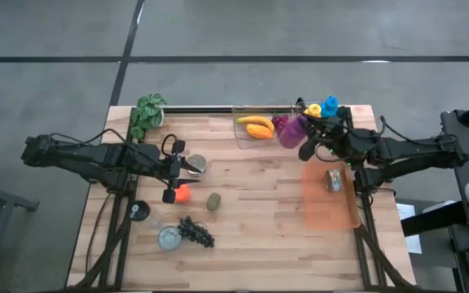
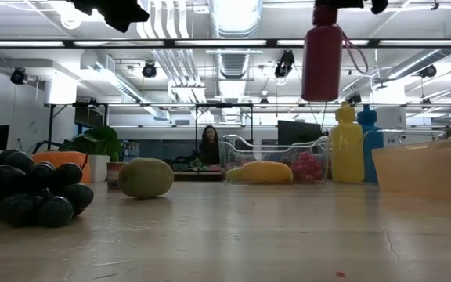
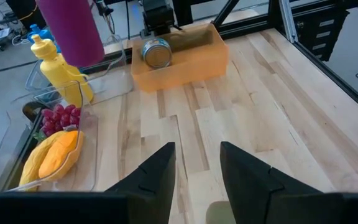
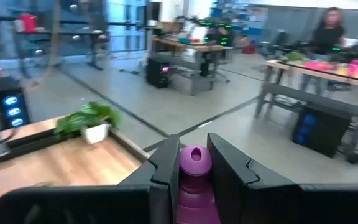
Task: Pick & Place Food Item
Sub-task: Put the violet water bottle into the right transparent bin
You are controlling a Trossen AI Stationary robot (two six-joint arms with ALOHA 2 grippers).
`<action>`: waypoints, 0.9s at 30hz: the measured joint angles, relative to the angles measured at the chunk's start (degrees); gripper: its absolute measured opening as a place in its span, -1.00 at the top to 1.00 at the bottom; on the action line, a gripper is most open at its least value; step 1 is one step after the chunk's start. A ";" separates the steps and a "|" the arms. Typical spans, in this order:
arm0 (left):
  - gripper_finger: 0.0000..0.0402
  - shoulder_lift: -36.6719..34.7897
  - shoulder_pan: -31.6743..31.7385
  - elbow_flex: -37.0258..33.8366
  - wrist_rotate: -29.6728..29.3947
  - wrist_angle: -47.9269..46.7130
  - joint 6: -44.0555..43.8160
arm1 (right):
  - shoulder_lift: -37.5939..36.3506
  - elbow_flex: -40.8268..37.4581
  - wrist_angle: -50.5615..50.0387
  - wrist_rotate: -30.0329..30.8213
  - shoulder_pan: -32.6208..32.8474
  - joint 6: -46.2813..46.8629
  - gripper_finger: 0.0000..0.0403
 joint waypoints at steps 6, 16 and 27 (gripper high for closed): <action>0.37 0.00 0.04 0.00 -0.02 0.03 0.00 | -3.99 -0.21 -1.35 0.33 -3.55 0.00 0.71; 0.37 0.00 0.04 0.00 0.00 0.07 0.00 | -9.11 -0.21 -13.74 1.91 -7.99 9.48 0.71; 0.37 0.00 0.02 0.00 0.00 0.15 0.00 | -12.12 -0.21 -21.37 1.94 -8.31 15.03 0.71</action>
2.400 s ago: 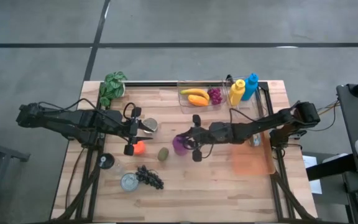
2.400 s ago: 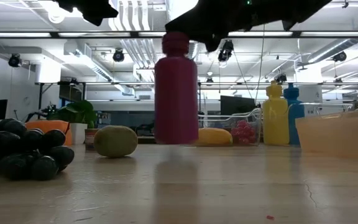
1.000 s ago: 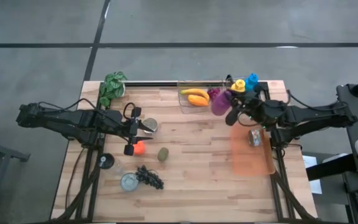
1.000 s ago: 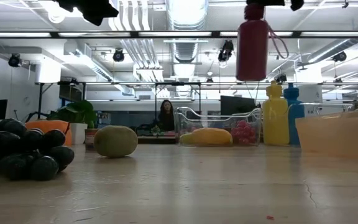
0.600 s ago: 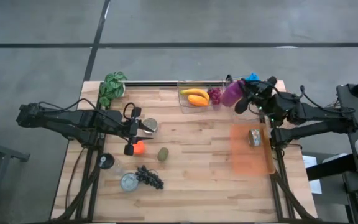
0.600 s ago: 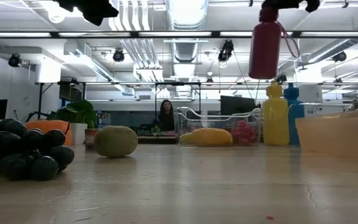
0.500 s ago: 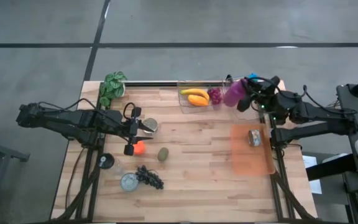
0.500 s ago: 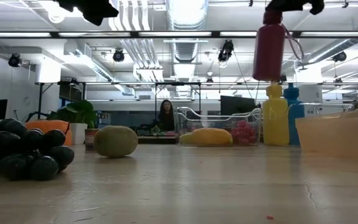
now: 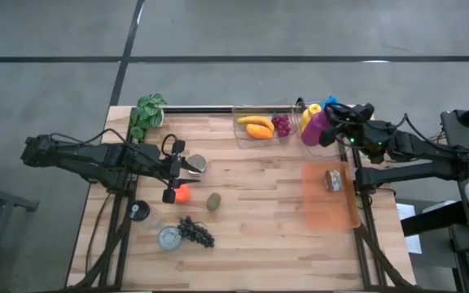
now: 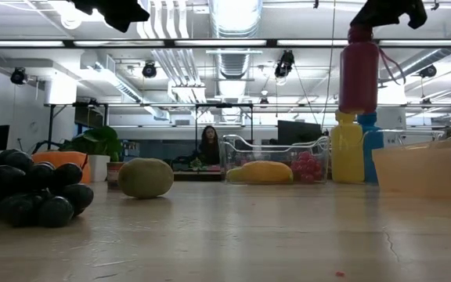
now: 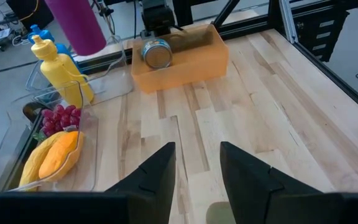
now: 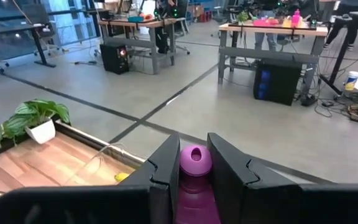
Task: Pick & Place Food Item
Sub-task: Put the violet water bottle into the right transparent bin
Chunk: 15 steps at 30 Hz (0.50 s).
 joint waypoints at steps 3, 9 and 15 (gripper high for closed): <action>0.36 0.00 0.00 -0.01 -0.01 -0.01 0.00 | -0.73 0.00 -0.56 -0.01 0.00 0.00 0.71; 0.37 0.00 0.00 -0.03 -0.02 0.00 0.00 | -2.43 0.00 -4.79 -0.01 0.02 2.47 0.71; 0.37 0.02 0.00 -0.17 -0.02 0.00 0.00 | -4.51 0.00 -10.55 0.03 0.04 6.56 0.71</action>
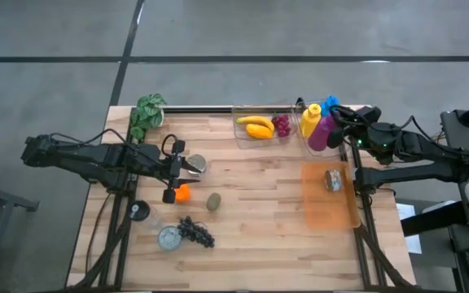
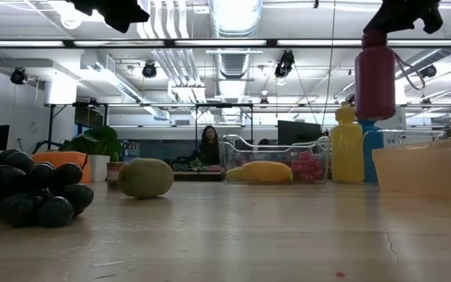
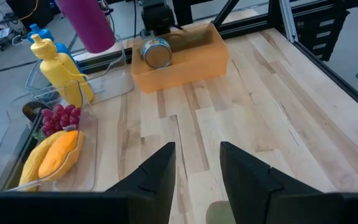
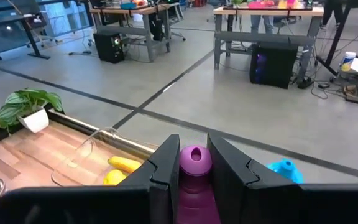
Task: Pick & Place Food Item
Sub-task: Put the violet water bottle into the right transparent bin
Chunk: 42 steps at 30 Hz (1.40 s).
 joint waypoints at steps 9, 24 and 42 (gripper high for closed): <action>0.37 0.00 -0.04 0.00 0.00 0.16 0.02 | -0.91 -0.10 -4.80 5.25 0.00 2.25 0.71; 0.37 0.00 -0.04 0.00 0.01 0.20 0.02 | -0.63 -7.98 -6.08 17.74 -0.05 11.01 0.71; 0.36 0.00 -0.02 0.00 0.00 0.44 0.02 | -0.48 -15.67 -4.21 14.06 -11.55 16.96 0.71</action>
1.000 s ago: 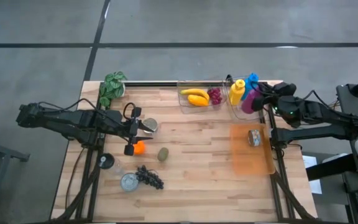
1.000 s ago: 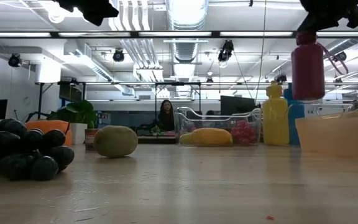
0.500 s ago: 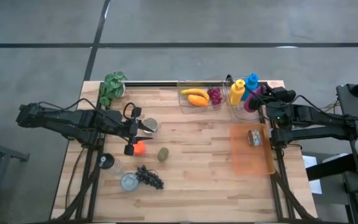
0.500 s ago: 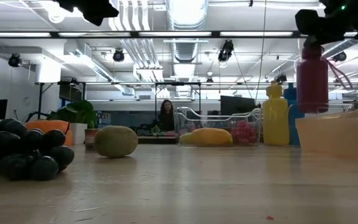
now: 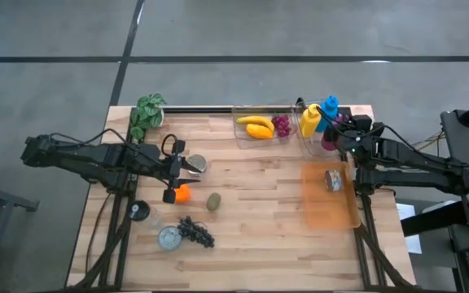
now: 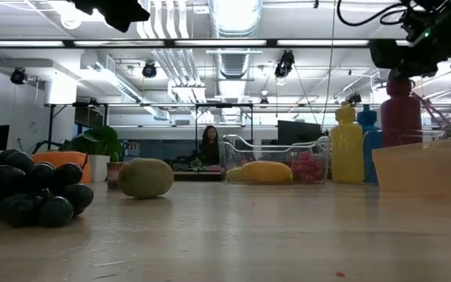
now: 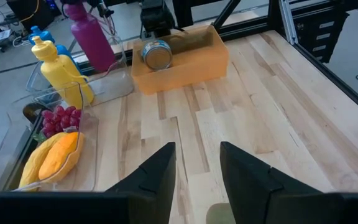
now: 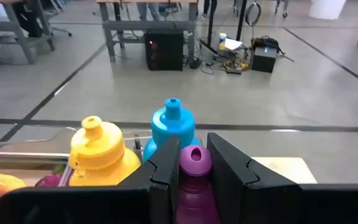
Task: Pick & Place Food Item
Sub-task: Put the violet water bottle into the right transparent bin
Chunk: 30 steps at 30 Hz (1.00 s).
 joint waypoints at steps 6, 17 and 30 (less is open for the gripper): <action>0.36 0.00 0.03 0.00 0.00 0.00 0.00 | 0.00 -3.96 3.99 -1.70 -2.25 -0.10 0.71; 0.36 0.00 0.04 0.00 0.01 0.00 0.00 | -0.11 -6.46 6.22 -1.85 -3.07 -0.01 0.71; 0.36 0.00 0.04 0.00 0.02 -0.02 0.00 | -0.10 -6.34 6.24 -1.67 -3.09 -0.01 0.47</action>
